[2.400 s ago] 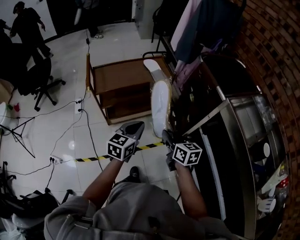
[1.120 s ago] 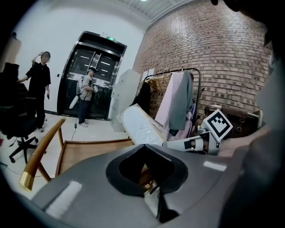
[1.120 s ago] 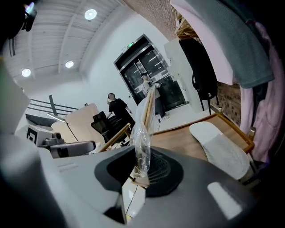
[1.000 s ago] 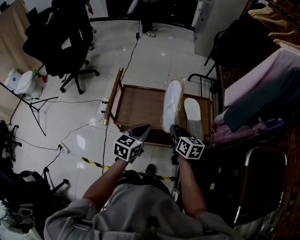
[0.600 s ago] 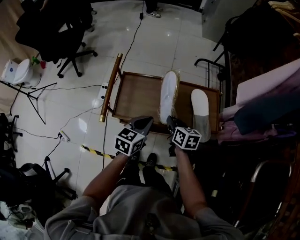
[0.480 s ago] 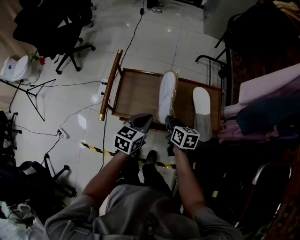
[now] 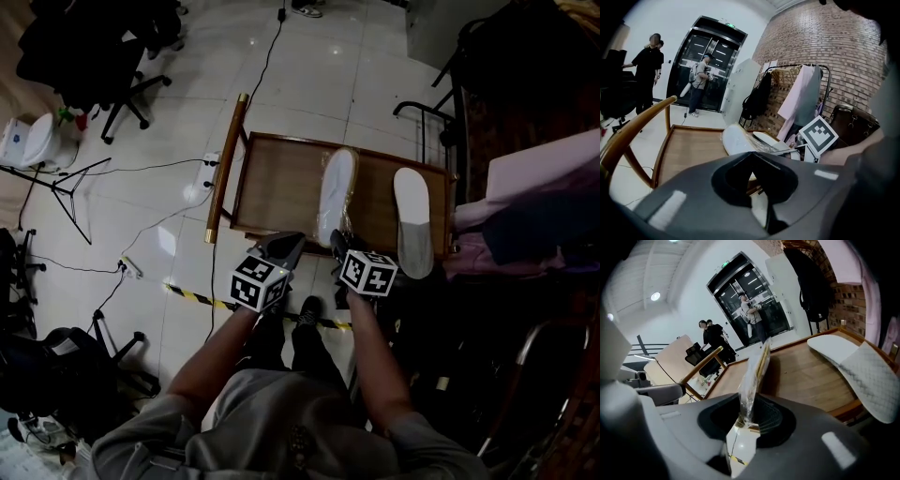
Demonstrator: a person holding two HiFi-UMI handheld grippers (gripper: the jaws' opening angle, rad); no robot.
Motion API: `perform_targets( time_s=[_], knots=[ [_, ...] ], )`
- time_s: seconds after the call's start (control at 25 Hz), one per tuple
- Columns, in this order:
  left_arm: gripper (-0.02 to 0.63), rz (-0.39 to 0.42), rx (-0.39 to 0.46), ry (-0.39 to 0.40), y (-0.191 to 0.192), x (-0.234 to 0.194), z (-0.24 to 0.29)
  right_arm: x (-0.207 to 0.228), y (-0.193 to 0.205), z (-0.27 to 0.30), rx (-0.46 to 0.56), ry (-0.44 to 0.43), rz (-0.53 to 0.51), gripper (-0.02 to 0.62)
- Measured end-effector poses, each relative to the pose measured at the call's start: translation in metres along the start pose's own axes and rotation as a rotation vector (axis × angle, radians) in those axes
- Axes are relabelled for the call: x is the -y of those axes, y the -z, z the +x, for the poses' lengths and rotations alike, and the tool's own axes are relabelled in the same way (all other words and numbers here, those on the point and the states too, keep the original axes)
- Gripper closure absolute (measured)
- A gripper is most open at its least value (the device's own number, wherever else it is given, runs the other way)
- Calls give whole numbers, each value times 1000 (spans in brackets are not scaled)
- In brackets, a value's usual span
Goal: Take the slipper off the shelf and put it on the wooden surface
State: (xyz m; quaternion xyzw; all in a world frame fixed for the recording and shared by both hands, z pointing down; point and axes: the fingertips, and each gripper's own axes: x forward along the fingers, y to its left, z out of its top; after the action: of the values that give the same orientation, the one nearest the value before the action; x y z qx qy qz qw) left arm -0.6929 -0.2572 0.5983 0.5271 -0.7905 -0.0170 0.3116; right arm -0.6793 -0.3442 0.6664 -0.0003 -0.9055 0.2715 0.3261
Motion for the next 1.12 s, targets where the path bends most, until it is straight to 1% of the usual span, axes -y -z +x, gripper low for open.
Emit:
perform_targets(
  time_s=[0.12, 0.2, 0.32, 0.48, 0.6, 0.88, 0.92, 0.96, 1.12],
  knots=[
    [601, -3, 5, 13, -3, 1, -3, 2, -4, -2, 14, 44, -43, 495],
    [601, -1, 14, 18, -8, -1, -5, 2, -4, -2, 1, 79, -76, 439],
    [601, 5, 19, 27, -13, -2, -9, 2, 0, -4, -21, 118, -131, 326],
    [601, 3, 27, 35, -21, 0, -14, 2, 1, -13, -32, 151, -211, 253],
    [601, 19, 40, 49, -33, 4, -13, 4, -8, -23, -13, 177, -266, 204],
    [601, 58, 88, 96, -69, 15, -23, -21, -56, -56, 103, 158, -307, 205],
    [601, 63, 96, 101, -75, 18, -24, -26, -64, -62, 121, 144, -310, 229],
    [601, 68, 102, 106, -80, 20, -24, -30, -71, -68, 139, 126, -312, 276],
    [601, 87, 115, 125, -90, 28, -27, -51, -92, -92, 214, 50, -312, 431]
  ],
)
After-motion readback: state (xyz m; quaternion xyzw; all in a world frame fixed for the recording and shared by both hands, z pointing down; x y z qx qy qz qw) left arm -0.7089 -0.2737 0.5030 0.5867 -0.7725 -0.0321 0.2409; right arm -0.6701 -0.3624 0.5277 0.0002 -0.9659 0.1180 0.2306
